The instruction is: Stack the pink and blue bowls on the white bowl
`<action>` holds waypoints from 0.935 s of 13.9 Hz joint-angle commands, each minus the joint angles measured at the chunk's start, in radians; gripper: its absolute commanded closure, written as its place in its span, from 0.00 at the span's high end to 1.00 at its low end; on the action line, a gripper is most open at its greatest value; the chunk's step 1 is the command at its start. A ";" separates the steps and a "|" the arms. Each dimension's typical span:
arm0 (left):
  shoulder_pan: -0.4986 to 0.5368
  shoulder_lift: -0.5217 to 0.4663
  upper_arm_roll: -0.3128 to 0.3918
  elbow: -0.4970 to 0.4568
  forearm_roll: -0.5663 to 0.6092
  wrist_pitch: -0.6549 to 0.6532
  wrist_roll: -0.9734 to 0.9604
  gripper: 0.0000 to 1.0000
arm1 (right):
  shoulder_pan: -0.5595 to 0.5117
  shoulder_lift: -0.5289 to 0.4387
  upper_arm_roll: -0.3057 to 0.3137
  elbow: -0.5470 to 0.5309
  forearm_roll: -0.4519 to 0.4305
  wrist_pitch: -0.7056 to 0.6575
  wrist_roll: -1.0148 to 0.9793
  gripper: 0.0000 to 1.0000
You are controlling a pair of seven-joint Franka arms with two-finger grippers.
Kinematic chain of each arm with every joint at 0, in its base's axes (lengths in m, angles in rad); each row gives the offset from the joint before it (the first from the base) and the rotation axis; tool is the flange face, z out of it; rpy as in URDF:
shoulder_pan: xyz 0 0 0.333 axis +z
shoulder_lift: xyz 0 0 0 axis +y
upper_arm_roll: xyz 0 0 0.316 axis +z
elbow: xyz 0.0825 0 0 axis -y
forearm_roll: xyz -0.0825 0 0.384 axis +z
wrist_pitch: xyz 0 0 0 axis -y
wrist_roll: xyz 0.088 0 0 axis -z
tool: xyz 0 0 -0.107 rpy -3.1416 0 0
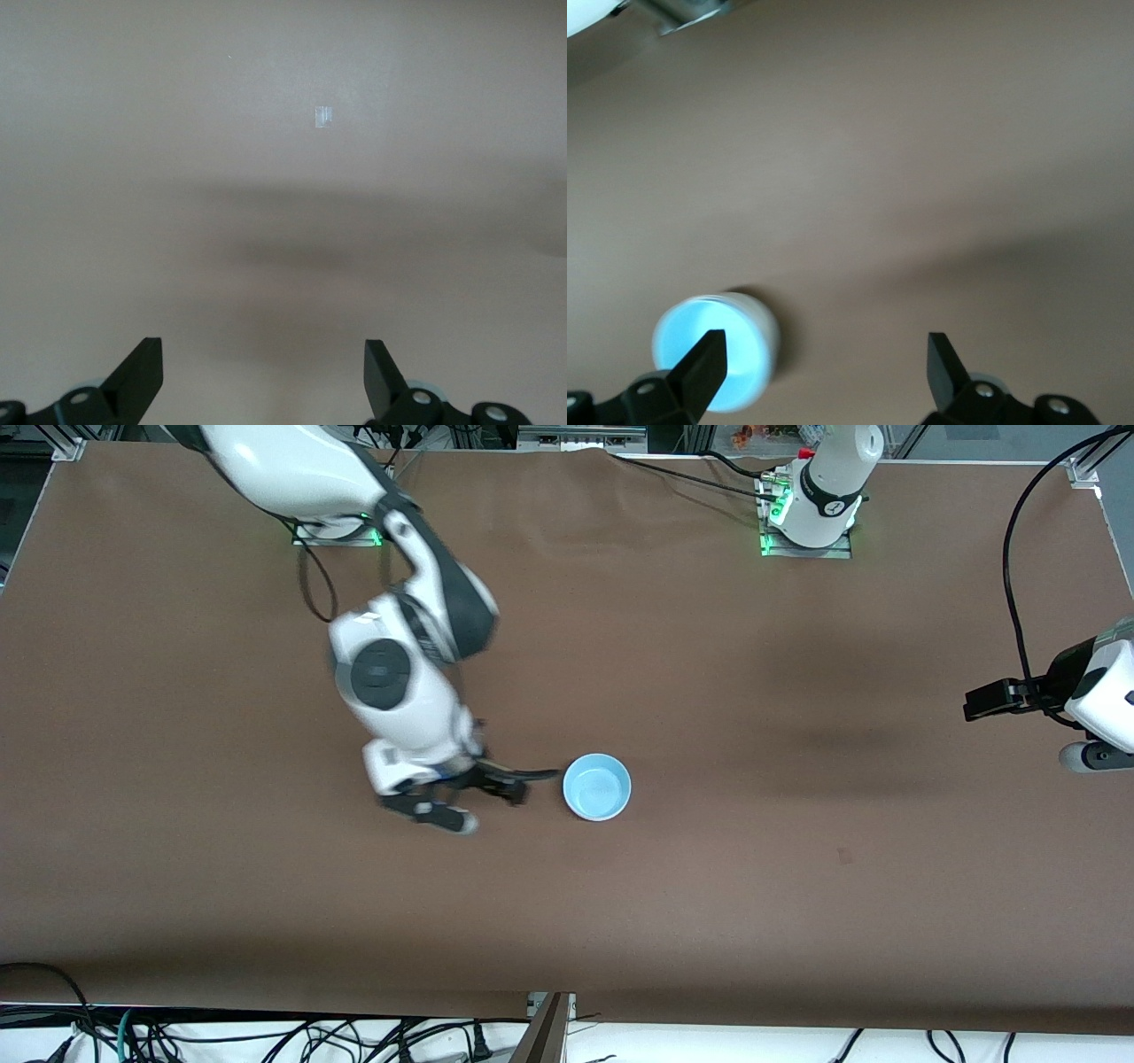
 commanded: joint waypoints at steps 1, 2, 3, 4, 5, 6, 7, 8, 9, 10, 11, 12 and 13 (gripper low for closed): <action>0.003 0.011 -0.001 0.032 -0.031 -0.020 0.022 1.00 | -0.109 -0.197 0.007 -0.109 0.033 -0.198 -0.191 1.00; 0.004 0.011 0.002 0.032 -0.056 -0.020 0.019 1.00 | -0.146 -0.254 0.007 -0.126 0.035 -0.266 -0.254 1.00; 0.007 0.013 0.003 0.032 -0.059 -0.020 0.019 1.00 | -0.183 -0.310 0.007 -0.156 0.035 -0.316 -0.318 1.00; 0.008 0.011 0.003 0.032 -0.059 -0.020 0.018 1.00 | -0.215 -0.373 0.002 -0.199 0.036 -0.344 -0.372 1.00; 0.008 0.013 0.003 0.032 -0.058 -0.020 0.018 1.00 | -0.240 -0.447 -0.003 -0.274 0.036 -0.344 -0.409 1.00; 0.008 0.013 0.003 0.032 -0.058 -0.020 0.016 1.00 | -0.255 -0.513 -0.007 -0.355 0.036 -0.340 -0.437 1.00; 0.009 0.013 0.005 0.032 -0.058 -0.020 0.016 1.00 | -0.258 -0.570 -0.033 -0.411 0.035 -0.338 -0.469 1.00; 0.009 0.011 0.005 0.032 -0.058 -0.020 0.016 1.00 | -0.257 -0.601 -0.045 -0.437 0.035 -0.340 -0.492 1.00; 0.009 0.011 0.005 0.032 -0.058 -0.020 0.016 1.00 | -0.257 -0.610 -0.049 -0.439 0.032 -0.347 -0.507 1.00; 0.009 0.011 0.005 0.032 -0.058 -0.020 0.016 1.00 | -0.257 -0.610 -0.061 -0.439 0.024 -0.351 -0.533 1.00; 0.009 0.011 0.005 0.032 -0.058 -0.020 0.016 1.00 | -0.257 -0.610 -0.079 -0.437 0.021 -0.351 -0.567 1.00; 0.009 0.011 0.005 0.032 -0.058 -0.020 0.016 1.00 | -0.257 -0.607 -0.084 -0.437 0.018 -0.341 -0.580 1.00; 0.009 0.011 0.005 0.032 -0.058 -0.020 0.016 1.00 | -0.260 -0.598 -0.085 -0.422 0.000 -0.340 -0.590 1.00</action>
